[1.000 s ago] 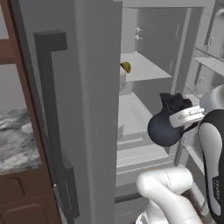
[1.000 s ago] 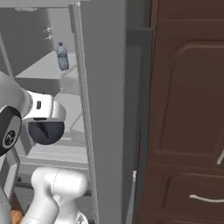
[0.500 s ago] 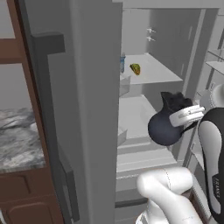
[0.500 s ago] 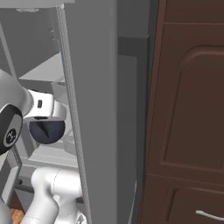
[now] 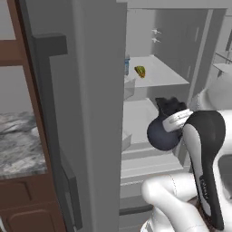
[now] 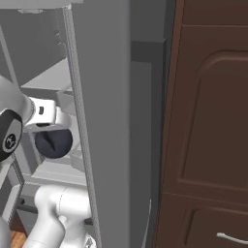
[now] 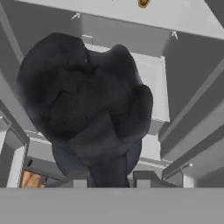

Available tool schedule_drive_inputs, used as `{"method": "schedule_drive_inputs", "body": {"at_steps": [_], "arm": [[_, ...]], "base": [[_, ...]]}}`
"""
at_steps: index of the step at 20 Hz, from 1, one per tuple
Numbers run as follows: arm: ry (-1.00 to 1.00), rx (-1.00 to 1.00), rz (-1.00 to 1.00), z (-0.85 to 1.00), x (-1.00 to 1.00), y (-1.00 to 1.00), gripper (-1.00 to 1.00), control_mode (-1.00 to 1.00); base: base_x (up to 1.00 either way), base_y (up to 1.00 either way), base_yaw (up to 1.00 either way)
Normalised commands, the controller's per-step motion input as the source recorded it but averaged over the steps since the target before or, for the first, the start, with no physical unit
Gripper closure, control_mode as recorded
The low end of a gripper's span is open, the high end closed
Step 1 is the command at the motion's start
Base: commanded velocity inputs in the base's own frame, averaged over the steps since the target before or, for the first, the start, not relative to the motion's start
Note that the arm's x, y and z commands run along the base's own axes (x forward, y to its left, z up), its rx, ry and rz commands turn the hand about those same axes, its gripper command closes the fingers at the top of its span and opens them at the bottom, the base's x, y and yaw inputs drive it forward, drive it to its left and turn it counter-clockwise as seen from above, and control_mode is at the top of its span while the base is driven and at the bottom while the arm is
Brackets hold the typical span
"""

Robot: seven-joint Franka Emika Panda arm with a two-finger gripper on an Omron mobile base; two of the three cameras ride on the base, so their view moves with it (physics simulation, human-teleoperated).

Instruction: Move the tacos and bottled water from the second highest shelf to the top shelf to make space. Then, place the pitcher from the counter on the cleared second highest shelf.

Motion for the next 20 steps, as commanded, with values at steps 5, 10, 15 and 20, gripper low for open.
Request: {"method": "schedule_drive_inputs", "body": {"at_steps": [5,10,15,20], "arm": [[0.00,-0.13,-0.01,-0.54,0.74,0.33,1.00,-1.00],[-0.06,-0.03,0.00,-0.57,0.77,0.05,1.00,-1.00],[-0.13,0.00,0.00,-0.60,0.88,0.00,1.00,-1.00],[-0.03,0.00,-0.04,-0.53,0.60,0.00,1.00,-1.00]], "base": [[0.00,0.00,0.00],[0.00,0.00,0.00],[0.00,0.00,0.00],[0.00,0.00,0.00]]}}
